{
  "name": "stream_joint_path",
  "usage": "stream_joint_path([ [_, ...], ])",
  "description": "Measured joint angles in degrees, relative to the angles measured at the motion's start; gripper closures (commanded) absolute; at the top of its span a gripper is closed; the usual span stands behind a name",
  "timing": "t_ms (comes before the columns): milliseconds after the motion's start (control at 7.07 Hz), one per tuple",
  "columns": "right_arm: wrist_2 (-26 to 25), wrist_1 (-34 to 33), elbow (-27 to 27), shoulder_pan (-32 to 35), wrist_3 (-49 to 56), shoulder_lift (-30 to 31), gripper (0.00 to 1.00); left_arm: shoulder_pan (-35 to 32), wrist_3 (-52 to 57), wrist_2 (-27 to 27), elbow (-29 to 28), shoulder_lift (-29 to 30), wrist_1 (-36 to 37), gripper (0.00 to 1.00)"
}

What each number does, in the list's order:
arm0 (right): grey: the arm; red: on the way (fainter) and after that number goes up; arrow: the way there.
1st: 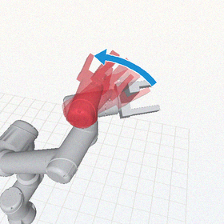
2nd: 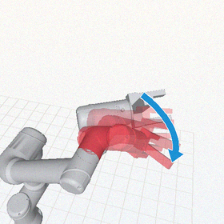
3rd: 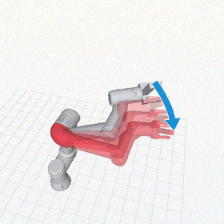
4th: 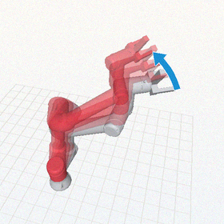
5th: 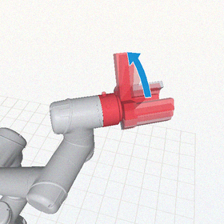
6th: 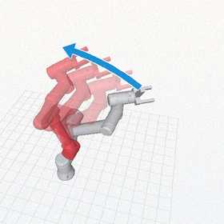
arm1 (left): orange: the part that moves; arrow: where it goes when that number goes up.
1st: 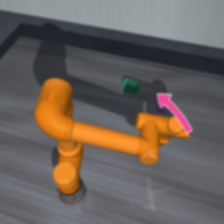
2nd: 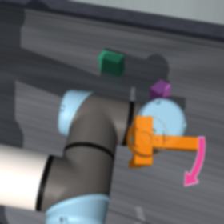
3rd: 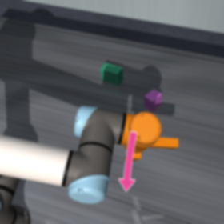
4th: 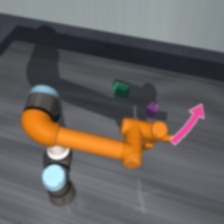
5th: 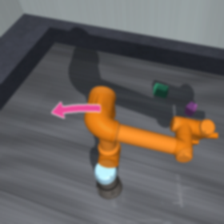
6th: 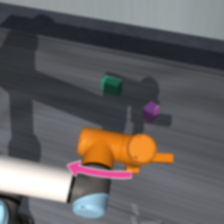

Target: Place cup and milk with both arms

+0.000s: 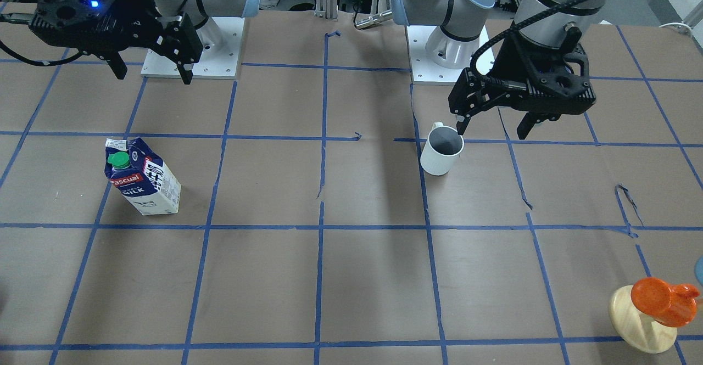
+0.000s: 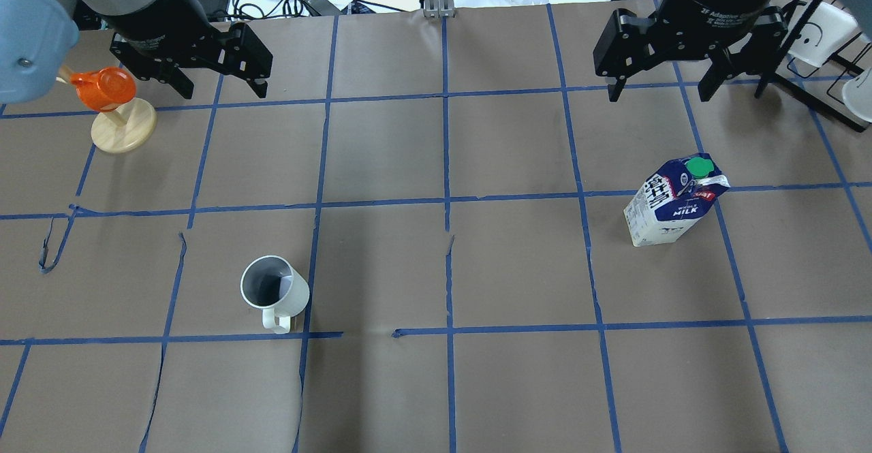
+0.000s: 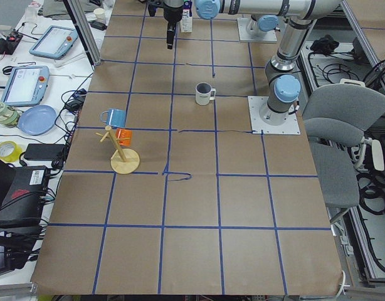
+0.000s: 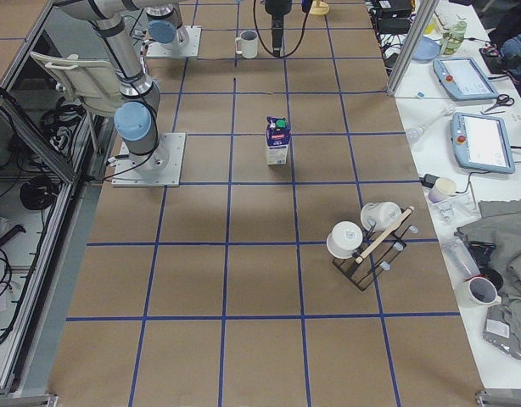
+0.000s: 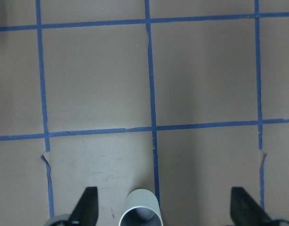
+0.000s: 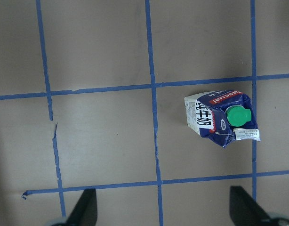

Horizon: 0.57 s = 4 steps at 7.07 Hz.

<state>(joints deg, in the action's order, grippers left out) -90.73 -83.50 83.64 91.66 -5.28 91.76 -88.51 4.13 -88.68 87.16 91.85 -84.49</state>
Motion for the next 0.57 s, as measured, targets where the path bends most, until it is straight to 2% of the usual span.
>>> stream_joint_path([
  [566,0.04,-0.39,-0.06,0.38,0.34,-0.01,0.0,0.14,0.0,0.0,0.1,0.03,-0.04,0.0],
])
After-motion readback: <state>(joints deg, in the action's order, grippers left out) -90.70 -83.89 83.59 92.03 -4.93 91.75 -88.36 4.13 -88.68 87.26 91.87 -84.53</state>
